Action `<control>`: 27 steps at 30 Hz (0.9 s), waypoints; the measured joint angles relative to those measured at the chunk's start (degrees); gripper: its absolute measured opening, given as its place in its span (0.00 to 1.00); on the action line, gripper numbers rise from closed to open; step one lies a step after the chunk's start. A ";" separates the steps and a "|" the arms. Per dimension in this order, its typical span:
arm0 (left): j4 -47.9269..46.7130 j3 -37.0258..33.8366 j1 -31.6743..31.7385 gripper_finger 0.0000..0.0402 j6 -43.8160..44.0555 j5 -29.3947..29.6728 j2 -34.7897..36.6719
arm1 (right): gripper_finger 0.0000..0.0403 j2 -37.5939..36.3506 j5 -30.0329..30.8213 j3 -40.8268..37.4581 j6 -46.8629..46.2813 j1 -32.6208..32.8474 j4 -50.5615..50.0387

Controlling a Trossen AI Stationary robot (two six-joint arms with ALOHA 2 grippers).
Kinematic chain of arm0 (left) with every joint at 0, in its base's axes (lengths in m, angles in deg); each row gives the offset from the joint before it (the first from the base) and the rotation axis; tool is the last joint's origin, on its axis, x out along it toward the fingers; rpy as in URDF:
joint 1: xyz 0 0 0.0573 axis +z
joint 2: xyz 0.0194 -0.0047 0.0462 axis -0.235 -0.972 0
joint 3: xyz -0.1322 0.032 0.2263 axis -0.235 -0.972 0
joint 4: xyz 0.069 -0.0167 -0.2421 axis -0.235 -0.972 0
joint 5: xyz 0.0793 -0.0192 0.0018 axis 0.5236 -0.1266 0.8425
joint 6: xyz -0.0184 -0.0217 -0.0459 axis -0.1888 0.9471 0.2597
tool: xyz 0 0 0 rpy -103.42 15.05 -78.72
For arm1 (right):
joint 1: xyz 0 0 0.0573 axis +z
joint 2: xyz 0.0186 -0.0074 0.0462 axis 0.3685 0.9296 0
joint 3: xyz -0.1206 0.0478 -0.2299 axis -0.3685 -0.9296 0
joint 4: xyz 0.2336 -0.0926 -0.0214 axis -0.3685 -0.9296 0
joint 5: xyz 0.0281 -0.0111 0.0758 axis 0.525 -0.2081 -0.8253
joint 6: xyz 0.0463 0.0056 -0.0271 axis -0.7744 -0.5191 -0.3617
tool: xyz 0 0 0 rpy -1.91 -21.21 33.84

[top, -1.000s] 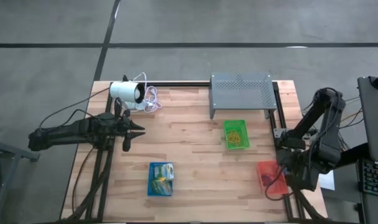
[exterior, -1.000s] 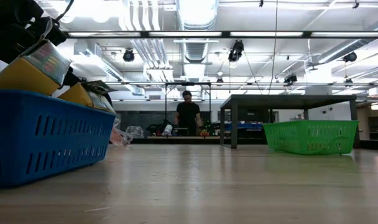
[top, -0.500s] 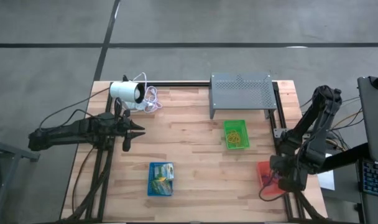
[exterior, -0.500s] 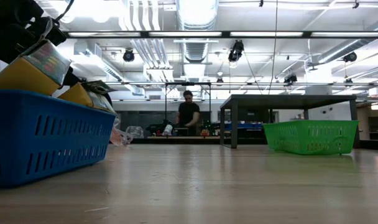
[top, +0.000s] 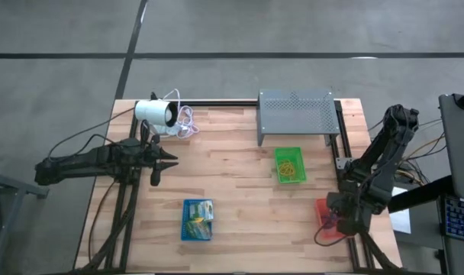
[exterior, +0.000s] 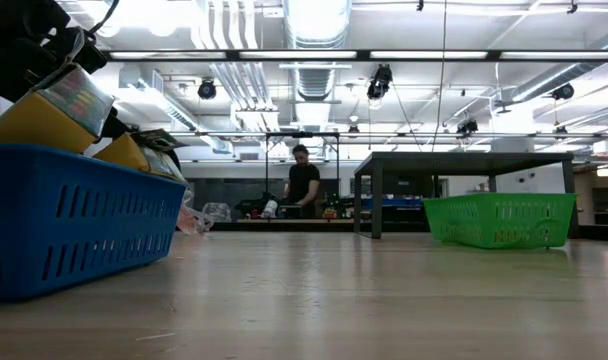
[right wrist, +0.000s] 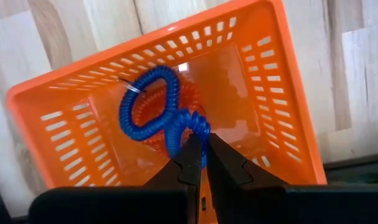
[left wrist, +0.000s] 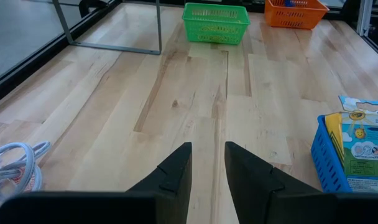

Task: Pick & Place Office Desk Supplies
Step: Put the blue spring keychain into the orange bin, then put the green bin on the shelf

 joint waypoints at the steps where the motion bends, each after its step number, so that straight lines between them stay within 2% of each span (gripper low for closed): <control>1: 0.00 0.00 -0.01 0.25 0.01 0.01 0.00 | 0.03 0.00 0.00 -0.38 -0.02 0.00 0.18; 7: 0.00 0.00 -0.01 0.25 0.00 0.01 0.00 | 0.03 0.01 0.00 -2.38 -0.26 0.00 1.91; 14: 0.00 0.00 -0.02 0.25 0.00 0.00 0.00 | 0.04 0.00 1.65 -3.40 -5.42 -0.02 2.55; 27: 0.00 0.00 0.00 0.25 0.00 0.00 0.02 | 0.37 0.00 1.63 -3.50 -6.43 -0.02 4.38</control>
